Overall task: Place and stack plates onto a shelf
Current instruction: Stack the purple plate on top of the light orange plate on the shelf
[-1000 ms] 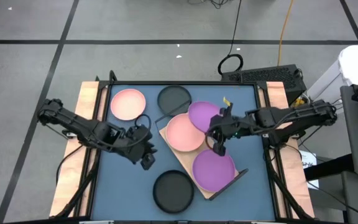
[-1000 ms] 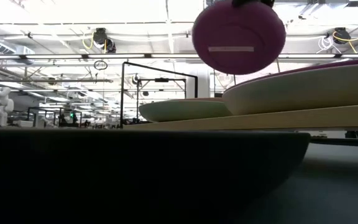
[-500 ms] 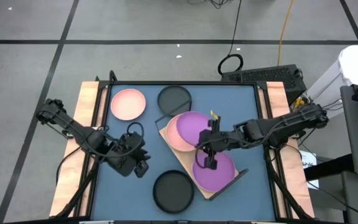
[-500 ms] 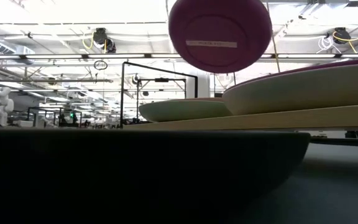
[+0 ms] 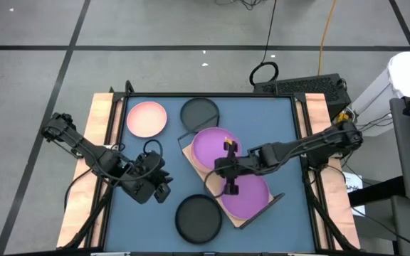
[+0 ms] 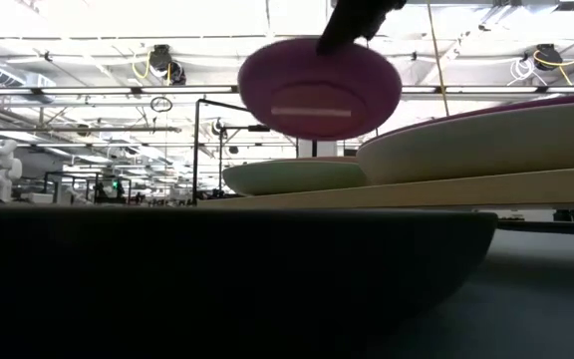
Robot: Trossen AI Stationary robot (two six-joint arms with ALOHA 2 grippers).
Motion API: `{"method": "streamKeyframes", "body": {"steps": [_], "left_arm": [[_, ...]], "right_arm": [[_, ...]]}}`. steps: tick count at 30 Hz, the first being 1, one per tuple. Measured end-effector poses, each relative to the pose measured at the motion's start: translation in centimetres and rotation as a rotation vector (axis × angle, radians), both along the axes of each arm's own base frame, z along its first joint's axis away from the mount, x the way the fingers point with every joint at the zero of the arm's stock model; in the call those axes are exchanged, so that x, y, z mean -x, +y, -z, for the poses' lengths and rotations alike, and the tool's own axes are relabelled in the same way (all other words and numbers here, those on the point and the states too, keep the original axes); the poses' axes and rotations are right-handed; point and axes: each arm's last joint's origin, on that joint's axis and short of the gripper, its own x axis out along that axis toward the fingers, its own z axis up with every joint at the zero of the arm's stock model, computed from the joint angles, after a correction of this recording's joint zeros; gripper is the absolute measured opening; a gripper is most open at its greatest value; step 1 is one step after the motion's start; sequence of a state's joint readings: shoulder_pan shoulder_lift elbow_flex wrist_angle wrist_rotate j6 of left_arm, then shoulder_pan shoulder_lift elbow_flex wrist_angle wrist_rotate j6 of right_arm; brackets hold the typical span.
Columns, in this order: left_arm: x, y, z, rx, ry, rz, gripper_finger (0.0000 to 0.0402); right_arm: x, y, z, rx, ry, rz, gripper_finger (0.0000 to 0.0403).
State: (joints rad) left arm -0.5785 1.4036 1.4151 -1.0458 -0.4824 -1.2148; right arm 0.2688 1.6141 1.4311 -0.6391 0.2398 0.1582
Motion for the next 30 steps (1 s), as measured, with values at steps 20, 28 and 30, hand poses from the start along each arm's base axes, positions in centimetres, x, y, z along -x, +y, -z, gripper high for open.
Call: {"method": "streamKeyframes", "body": {"steps": [20, 28, 30], "left_arm": [[0.0, 0.0, 0.0, -0.013, -0.009, -0.013, 0.0124], [-0.1, 0.0, 0.1, -0.038, -0.009, -0.005, 0.0124], [-0.1, 0.0, 0.1, -0.049, -0.011, -0.003, 0.0124]], "right_arm": [[-3.1, -2.3, 4.8, 0.103, 0.137, -0.034, 0.0], [-3.1, -2.4, 5.3, 0.101, 0.147, -0.067, 0.0005], [-3.0, -2.4, 5.4, 0.102, 0.15, -0.067, 0.001]]}}
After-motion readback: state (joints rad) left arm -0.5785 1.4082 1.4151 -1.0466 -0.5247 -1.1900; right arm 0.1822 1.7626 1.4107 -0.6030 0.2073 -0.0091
